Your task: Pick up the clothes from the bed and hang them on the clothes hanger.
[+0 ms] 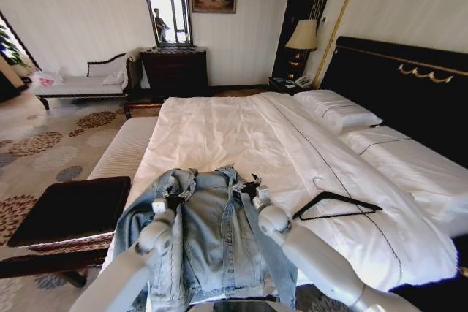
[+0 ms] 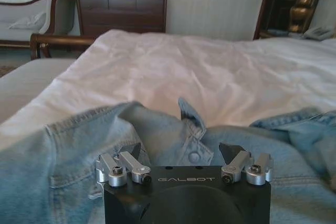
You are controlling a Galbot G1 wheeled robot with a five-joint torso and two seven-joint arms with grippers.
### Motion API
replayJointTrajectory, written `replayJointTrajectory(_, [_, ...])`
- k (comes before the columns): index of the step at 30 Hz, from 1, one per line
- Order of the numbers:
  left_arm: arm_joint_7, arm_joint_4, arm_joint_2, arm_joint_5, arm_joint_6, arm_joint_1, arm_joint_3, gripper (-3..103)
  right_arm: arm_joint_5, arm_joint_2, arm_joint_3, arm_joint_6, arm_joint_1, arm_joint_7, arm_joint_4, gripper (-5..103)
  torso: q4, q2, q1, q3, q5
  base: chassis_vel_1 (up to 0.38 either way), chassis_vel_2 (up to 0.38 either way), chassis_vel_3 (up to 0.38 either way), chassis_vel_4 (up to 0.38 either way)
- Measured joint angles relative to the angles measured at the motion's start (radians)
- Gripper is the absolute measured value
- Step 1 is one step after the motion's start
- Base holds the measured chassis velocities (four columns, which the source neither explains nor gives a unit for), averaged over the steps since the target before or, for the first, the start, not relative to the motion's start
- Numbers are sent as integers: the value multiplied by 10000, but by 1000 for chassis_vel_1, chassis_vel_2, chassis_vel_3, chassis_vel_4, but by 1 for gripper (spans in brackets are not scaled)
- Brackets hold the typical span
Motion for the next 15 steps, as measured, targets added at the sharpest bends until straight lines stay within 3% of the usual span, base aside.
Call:
replayJointTrajectory(6, [-146,1557,-576,152,76,-999,793,84,-6,-442,319,185,-193,6,116,100,-1,1,-4,-2,-1,0,0,0,0])
replayJointTrajectory(9, [-142,1802,-697,193,75,-1147,887,84,-1,-496,377,212,-242,8,151,100,-1,0,-4,-2,-1,0,0,0,0])
replayJointTrajectory(15, [304,2853,-1313,658,-96,-1930,1397,83,117,-654,589,274,-395,75,407,100,-1,0,-4,-1,0,0,0,0,0])
